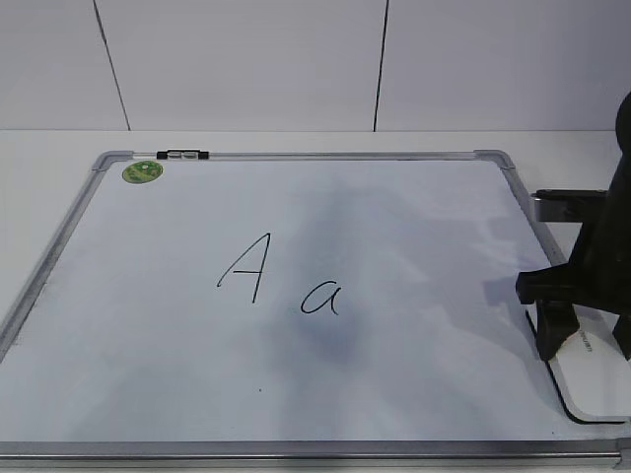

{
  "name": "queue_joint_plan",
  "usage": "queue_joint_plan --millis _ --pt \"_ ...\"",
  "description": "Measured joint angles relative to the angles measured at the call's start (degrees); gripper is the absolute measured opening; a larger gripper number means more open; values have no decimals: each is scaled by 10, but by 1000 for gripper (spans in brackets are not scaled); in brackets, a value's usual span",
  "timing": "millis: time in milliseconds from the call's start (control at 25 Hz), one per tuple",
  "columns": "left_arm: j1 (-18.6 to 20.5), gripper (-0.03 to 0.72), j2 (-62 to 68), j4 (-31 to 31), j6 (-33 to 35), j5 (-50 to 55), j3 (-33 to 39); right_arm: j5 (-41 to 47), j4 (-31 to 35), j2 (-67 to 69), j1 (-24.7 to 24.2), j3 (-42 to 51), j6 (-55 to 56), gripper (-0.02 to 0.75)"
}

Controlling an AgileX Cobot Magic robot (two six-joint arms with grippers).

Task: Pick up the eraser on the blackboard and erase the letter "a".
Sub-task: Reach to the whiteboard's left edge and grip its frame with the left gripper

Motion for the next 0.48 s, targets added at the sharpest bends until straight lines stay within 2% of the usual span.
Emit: queue_joint_plan --millis 480 --pt "0 236 0 0 0 0 0 -1 0 0 0 0 0 559"
